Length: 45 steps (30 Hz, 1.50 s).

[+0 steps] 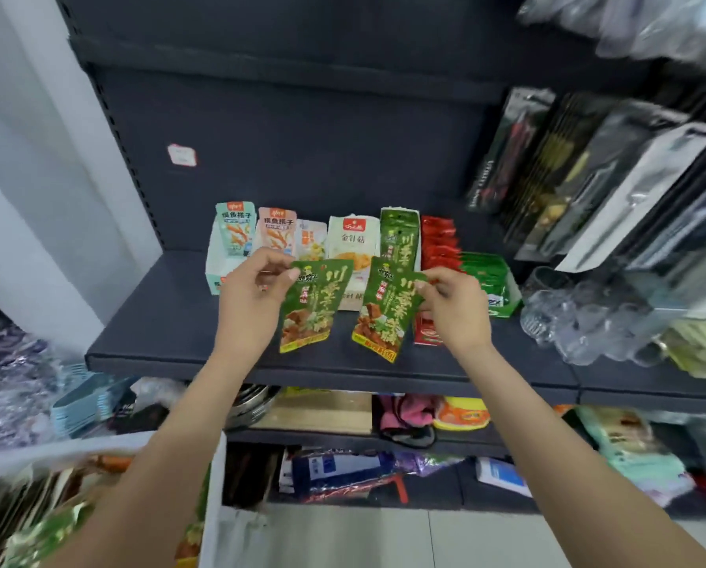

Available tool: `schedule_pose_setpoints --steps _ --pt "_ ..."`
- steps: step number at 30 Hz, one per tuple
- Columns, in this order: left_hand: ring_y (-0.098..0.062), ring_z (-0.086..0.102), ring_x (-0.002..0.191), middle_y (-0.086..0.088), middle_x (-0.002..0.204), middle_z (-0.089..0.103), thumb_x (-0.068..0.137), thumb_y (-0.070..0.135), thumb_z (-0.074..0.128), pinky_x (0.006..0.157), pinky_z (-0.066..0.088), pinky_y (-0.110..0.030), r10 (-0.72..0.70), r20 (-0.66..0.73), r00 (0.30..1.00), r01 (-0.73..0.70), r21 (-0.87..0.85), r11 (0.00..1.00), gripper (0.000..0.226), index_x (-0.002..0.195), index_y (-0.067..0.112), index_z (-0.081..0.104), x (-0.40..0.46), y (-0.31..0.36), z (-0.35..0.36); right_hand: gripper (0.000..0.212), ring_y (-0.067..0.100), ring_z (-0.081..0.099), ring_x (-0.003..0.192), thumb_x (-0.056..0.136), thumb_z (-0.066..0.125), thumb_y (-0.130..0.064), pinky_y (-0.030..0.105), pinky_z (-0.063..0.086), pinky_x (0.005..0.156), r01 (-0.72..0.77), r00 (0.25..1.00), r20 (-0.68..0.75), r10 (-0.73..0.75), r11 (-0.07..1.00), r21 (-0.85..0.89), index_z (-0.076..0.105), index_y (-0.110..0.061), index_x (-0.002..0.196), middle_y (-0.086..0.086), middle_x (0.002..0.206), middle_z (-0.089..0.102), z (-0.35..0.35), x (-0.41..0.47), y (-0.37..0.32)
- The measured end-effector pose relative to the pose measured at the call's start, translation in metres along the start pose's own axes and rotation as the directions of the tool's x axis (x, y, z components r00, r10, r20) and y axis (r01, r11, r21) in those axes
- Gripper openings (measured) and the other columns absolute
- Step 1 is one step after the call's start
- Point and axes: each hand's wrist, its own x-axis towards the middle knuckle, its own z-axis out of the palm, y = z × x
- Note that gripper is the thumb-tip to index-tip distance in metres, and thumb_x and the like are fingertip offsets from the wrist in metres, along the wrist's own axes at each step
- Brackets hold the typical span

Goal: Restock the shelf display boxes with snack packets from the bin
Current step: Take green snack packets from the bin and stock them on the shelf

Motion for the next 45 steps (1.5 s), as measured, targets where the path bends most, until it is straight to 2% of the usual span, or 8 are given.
schedule_pose_setpoints --steps 8,14,20,24,27,31,37,45 --pt "0.000 0.055 0.074 0.015 0.081 0.061 0.087 0.006 0.062 0.073 0.045 -0.014 -0.003 -0.038 0.999 0.003 -0.002 1.000 0.017 0.085 0.023 0.060 0.051 0.005 0.048 0.022 0.025 0.069 0.073 0.091 0.060 -0.014 0.050 0.055 0.076 0.004 0.999 -0.045 0.001 0.993 0.118 0.062 -0.032 0.078 0.001 0.078 0.070 -0.010 0.076 0.015" --pt "0.000 0.056 0.078 0.018 0.083 0.060 0.088 0.008 0.062 0.072 0.040 -0.005 0.020 0.003 1.000 -0.020 -0.005 1.000 0.012 0.088 0.019 0.061 0.104 -0.009 0.072 0.008 0.026 0.069 0.081 0.090 0.061 -0.017 0.048 0.054 0.083 0.001 0.999 -0.039 0.002 0.998 0.063 0.068 -0.018 0.093 0.006 0.088 0.071 0.008 0.144 0.024" --pt "0.006 0.057 0.076 0.018 0.081 0.061 0.088 0.009 0.062 0.076 0.049 -0.020 0.029 0.039 0.999 -0.027 -0.041 0.999 0.010 0.088 0.019 0.061 0.147 -0.023 0.094 0.010 0.017 0.068 0.084 0.091 0.059 -0.013 0.045 0.055 0.083 0.081 0.993 -0.082 -0.082 0.997 -0.019 0.068 -0.015 0.091 -0.003 0.085 0.068 0.011 0.177 0.032" --pt "0.011 0.056 0.076 0.018 0.081 0.061 0.088 0.010 0.062 0.074 0.048 -0.014 0.014 0.046 0.999 -0.011 -0.068 0.998 0.016 0.086 0.025 0.060 0.155 -0.028 0.107 0.012 0.014 0.066 0.085 0.092 0.057 -0.013 0.044 0.055 0.082 0.097 0.992 -0.082 -0.100 0.994 -0.040 0.068 -0.019 0.090 -0.006 0.085 0.067 0.007 0.194 0.041" --pt "0.005 0.058 0.077 0.015 0.081 0.062 0.088 0.009 0.063 0.077 0.050 -0.021 -0.015 0.038 0.999 0.019 -0.097 0.995 0.017 0.084 0.026 0.060 0.159 -0.031 0.113 0.011 0.016 0.067 0.087 0.092 0.058 -0.015 0.045 0.055 0.082 0.100 0.991 -0.081 -0.104 0.994 -0.042 0.069 -0.017 0.093 -0.004 0.088 0.068 0.004 0.206 0.048" --pt "-0.004 0.058 0.081 0.013 0.083 0.063 0.088 0.010 0.062 0.079 0.052 -0.032 -0.057 0.049 0.997 0.062 -0.117 0.991 0.021 0.082 0.030 0.059 0.162 -0.031 0.120 0.010 0.017 0.068 0.081 0.092 0.059 -0.016 0.046 0.057 0.078 0.071 0.997 -0.012 -0.071 0.997 0.028 0.068 -0.021 0.090 -0.001 0.086 0.070 0.009 0.215 0.055" --pt "-0.009 0.060 0.084 0.010 0.085 0.064 0.089 0.010 0.061 0.080 0.053 -0.033 -0.080 0.031 0.996 0.083 -0.111 0.990 0.018 0.084 0.027 0.060 0.167 -0.031 0.124 0.012 0.019 0.068 0.083 0.091 0.060 -0.011 0.044 0.058 0.078 0.084 0.993 0.078 -0.091 0.992 0.090 0.070 -0.017 0.094 0.003 0.087 0.070 0.021 0.228 0.052" --pt "-0.005 0.060 0.083 0.010 0.086 0.064 0.090 0.011 0.060 0.078 0.052 -0.027 -0.118 0.067 0.991 0.126 -0.126 0.984 0.020 0.083 0.030 0.060 0.170 -0.033 0.131 0.015 0.020 0.065 0.087 0.085 0.065 -0.002 0.044 0.055 0.084 0.082 0.986 0.151 -0.064 0.990 -0.112 0.071 -0.006 0.098 0.003 0.085 0.065 0.032 0.225 0.073"
